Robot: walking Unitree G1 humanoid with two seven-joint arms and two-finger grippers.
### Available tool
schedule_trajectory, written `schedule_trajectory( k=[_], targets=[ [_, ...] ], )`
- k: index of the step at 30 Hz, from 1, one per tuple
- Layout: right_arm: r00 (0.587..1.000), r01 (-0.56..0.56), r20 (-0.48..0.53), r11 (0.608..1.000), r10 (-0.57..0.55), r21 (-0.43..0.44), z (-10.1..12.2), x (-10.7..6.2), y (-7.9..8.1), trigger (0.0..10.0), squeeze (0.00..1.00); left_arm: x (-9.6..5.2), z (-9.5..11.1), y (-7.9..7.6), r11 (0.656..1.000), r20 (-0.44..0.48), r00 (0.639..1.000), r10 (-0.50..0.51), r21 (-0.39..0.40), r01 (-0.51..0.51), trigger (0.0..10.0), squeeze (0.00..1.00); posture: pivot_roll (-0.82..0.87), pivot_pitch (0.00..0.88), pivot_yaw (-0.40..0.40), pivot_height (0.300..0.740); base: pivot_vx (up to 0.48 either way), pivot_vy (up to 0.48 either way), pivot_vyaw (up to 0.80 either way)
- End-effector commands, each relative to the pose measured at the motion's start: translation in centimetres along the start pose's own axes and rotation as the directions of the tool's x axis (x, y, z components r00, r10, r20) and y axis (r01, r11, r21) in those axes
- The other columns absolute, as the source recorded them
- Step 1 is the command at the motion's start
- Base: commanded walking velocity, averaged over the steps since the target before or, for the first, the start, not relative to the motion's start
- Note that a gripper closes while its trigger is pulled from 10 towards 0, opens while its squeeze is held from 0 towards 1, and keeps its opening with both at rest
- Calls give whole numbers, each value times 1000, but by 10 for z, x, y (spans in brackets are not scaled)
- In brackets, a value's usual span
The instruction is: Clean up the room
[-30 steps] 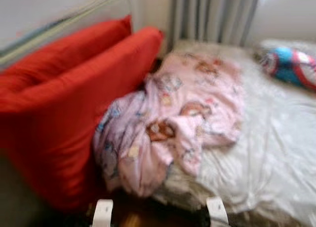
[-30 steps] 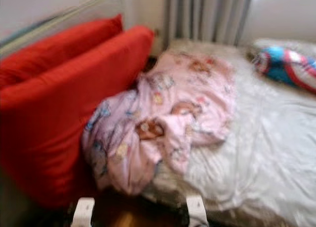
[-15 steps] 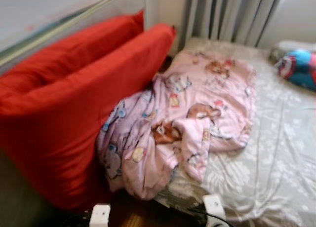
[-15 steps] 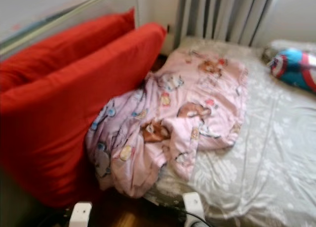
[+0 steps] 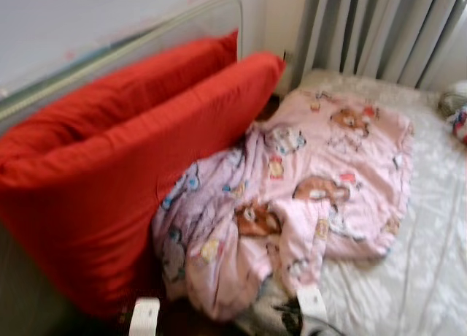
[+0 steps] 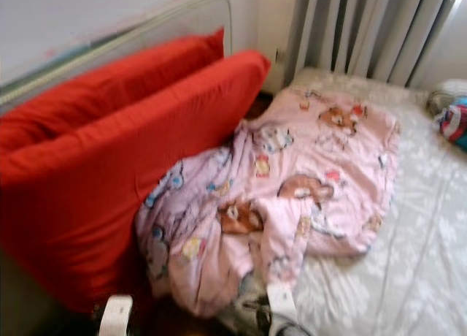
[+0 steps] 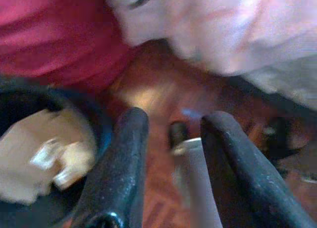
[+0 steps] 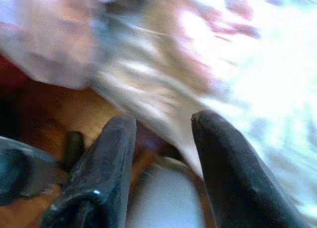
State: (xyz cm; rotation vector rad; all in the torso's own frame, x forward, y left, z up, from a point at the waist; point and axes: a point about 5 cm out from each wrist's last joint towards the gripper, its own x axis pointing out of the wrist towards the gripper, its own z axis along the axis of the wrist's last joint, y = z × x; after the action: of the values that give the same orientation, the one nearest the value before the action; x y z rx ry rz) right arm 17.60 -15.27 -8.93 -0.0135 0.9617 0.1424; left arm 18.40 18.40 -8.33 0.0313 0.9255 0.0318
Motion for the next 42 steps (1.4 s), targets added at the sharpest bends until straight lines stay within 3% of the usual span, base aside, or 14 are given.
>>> schedule_trajectory(
  k=[1,14,15,16,17,19,20,22,24,25,27,32,36,42],
  targets=[
    [1000,-1,21,1000,1,1,4,1,3,10000,0,-3,-12,6,1000,-38,999,16,-8,-16,10000,0,-49,49,-15,740,0,0,0],
    [982,34,182,999,-39,30,16,-2,0,10000,0,-4,2,4,999,131,991,-8,-39,14,10000,0,-62,54,-16,740,0,0,0],
    [926,25,378,998,1,-65,80,2,10,10000,0,-5,5,4,1000,173,985,-15,-19,19,10000,0,-64,55,-18,740,0,0,0],
    [897,22,442,995,22,-95,101,0,14,10000,0,-5,6,3,1000,188,982,-15,-17,19,10000,0,-63,57,-23,740,0,0,0],
    [867,15,497,994,41,-109,115,-2,17,10000,0,-4,26,3,1000,265,964,-16,-22,23,10000,0,-60,56,-28,740,0,0,0],
    [846,15,531,993,48,-114,121,-4,18,10000,0,-3,75,2,999,427,904,-21,-16,31,10000,0,-59,56,-29,740,0,0,0],
    [845,45,534,991,28,-123,119,-5,11,10000,0,-7,109,3,999,544,838,-31,5,34,10000,0,-60,56,-33,740,0,0,0],
    [843,66,537,991,6,-114,117,-6,6,10000,0,-17,125,8,986,654,756,-19,136,-93,10000,0,-64,54,-35,740,0,0,0],
    [837,72,547,994,-17,-80,116,-7,1,10000,0,-16,123,7,998,652,758,-10,51,-30,10000,0,-69,53,-36,740,0,0,0],
    [821,74,571,995,-21,-69,119,-9,-2,10000,0,-21,127,10,990,684,730,3,100,-97,10000,0,-69,52,-38,740,0,0,0],
    [787,67,617,996,-14,-63,121,-13,-2,10000,0,-26,126,9,998,715,699,-1,43,-42,10000,0,-66,46,-46,740,0,0,0],
    [731,73,682,996,-22,-46,117,-21,-2,10000,0,-42,126,11,1000,784,621,14,-4,-18,10000,0,-59,42,-48,740,0,0,0],
    [709,87,702,996,-59,-3,115,-24,-4,10000,0,-47,121,17,1000,792,610,20,-10,-20,10000,0,-53,40,-47,740,0,0,0],
    [684,73,724,996,-88,52,125,-26,3,10000,0,-49,119,25,1000,774,633,-8,19,-11,10000,0,-40,32,-36,740,0,0,0]
  ],
)
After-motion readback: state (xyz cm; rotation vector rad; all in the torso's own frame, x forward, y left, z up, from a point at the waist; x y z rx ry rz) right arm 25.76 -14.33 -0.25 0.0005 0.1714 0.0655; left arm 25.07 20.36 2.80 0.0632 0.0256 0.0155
